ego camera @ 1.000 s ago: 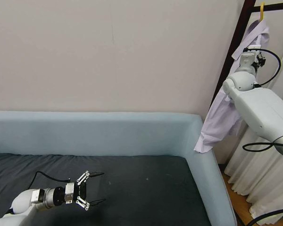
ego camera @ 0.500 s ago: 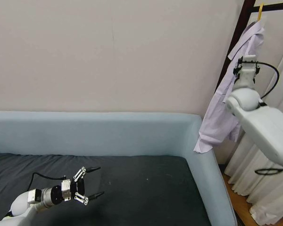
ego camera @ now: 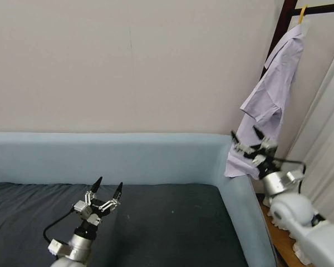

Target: Pick up the clothes from the sofa and hang them on the clothes hanger.

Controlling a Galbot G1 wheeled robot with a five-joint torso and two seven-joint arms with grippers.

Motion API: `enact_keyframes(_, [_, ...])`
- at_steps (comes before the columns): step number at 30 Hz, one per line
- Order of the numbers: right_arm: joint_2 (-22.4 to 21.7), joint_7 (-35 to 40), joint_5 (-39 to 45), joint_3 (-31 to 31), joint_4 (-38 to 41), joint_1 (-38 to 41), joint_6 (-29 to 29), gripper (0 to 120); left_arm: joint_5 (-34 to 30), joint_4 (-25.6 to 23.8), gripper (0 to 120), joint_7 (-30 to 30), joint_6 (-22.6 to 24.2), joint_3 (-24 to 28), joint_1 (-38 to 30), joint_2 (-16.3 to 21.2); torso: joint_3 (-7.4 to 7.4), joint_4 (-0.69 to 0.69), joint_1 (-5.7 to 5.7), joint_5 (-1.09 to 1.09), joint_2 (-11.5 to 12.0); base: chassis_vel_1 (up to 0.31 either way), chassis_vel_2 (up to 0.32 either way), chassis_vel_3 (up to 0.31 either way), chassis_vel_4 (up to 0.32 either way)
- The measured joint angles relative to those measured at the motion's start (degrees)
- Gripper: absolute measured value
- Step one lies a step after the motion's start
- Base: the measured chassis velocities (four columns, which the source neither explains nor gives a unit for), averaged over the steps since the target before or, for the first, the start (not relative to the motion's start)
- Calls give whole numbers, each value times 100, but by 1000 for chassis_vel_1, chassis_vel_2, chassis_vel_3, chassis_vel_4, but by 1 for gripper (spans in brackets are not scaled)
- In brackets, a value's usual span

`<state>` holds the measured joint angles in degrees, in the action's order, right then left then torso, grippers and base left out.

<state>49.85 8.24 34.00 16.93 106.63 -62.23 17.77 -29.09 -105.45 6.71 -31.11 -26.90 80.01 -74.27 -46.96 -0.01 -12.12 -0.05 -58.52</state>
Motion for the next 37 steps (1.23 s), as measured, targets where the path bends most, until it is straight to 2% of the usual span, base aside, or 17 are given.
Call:
enact_keyframes(1, [234,52,-328,365,249,-651,-15,100,379,-159,100,-216,-56,24,161,-260,0,-11,0,6,0,0,0,0,0])
enact_keyframes(4, [1022,76,-1196,1046,640,-1992,104,100,775,-507,100,-182,-148,47,658,-755,1,-12,0,5,-1,0,0,0,0])
enact_keyframes(5, [1022,76,-1196,1046,640,-1992,104,100,775,-507,100,-182,-148,47,658,-755,1,-12,0,5,-1,0,0,0,0])
enact_keyframes(7, [1517,74,-1560,1231,885,-2580,161,100,1037,-660,100,-150,-175,57,951,-1017,1,-6,1,6,-1,0,0,0,0])
enact_keyframes(10, [2074,126,-2092,1323,1176,-3246,274,100,1349,-815,100,-189,-183,70,1248,-1221,1,-5,1,5,-1,0,0,0,0])
enact_keyframes(14, [2393,219,-2444,1341,1324,-3551,319,100,1629,-915,100,-386,-125,89,1414,-1258,0,-7,1,3,-1,0,0,0,0])
enact_keyframes(37, [2413,266,-2475,1291,1302,-3498,289,100,1708,-932,100,-437,-55,103,1441,-1211,-1,-6,-1,4,1,0,0,0,0])
